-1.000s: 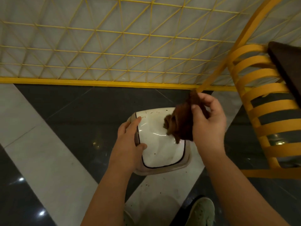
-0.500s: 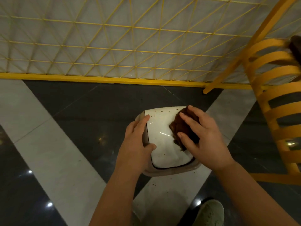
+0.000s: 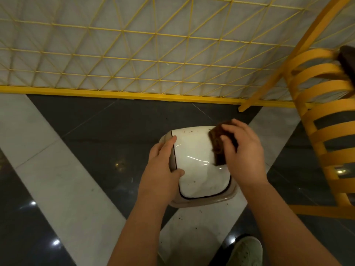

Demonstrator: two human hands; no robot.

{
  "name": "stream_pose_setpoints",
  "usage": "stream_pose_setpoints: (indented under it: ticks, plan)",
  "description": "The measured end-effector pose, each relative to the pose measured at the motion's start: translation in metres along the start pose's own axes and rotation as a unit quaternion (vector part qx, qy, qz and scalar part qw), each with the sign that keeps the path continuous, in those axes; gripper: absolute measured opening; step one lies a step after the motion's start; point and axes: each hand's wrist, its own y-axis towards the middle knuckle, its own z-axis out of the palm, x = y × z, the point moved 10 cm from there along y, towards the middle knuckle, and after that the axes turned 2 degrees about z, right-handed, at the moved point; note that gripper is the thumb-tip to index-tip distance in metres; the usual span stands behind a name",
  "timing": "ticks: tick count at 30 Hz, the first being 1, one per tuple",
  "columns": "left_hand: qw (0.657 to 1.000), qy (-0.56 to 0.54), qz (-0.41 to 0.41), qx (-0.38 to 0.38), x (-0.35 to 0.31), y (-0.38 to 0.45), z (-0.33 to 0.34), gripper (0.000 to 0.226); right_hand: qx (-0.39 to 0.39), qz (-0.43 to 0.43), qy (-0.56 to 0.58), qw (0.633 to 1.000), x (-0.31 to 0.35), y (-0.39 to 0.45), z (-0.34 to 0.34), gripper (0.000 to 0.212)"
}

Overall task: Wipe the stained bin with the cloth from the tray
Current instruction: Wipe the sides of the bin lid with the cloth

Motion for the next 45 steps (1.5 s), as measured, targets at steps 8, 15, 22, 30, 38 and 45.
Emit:
stream_pose_setpoints:
  ticks: [8,15,22,30,38,45]
  plan:
    - [0.999,-0.038,0.021,-0.022,0.0,0.0,-0.006,0.065,0.137,-0.215,-0.052,0.966,0.081,-0.056,0.061,0.047]
    - [1.0,0.008,-0.007,-0.004,0.0,0.001,0.0,0.087,0.006,0.017,-0.039,0.999,-0.001,0.0,0.005,0.043]
    - [0.999,-0.003,0.028,-0.036,-0.002,0.002,-0.005,0.072,0.11,-0.19,-0.046,0.974,0.08,-0.029,0.057,0.051]
    - [1.0,0.021,-0.004,-0.012,-0.001,0.0,-0.002,0.088,-0.018,0.013,-0.032,0.999,-0.006,-0.014,0.009,0.047]
    - [0.999,0.02,0.01,-0.026,-0.002,0.001,-0.004,0.08,0.07,-0.236,-0.093,0.965,0.053,-0.065,0.048,0.057]
    - [0.999,0.035,-0.014,-0.005,-0.002,0.0,0.0,0.089,0.029,-0.093,-0.058,0.994,-0.013,-0.073,0.018,0.057]
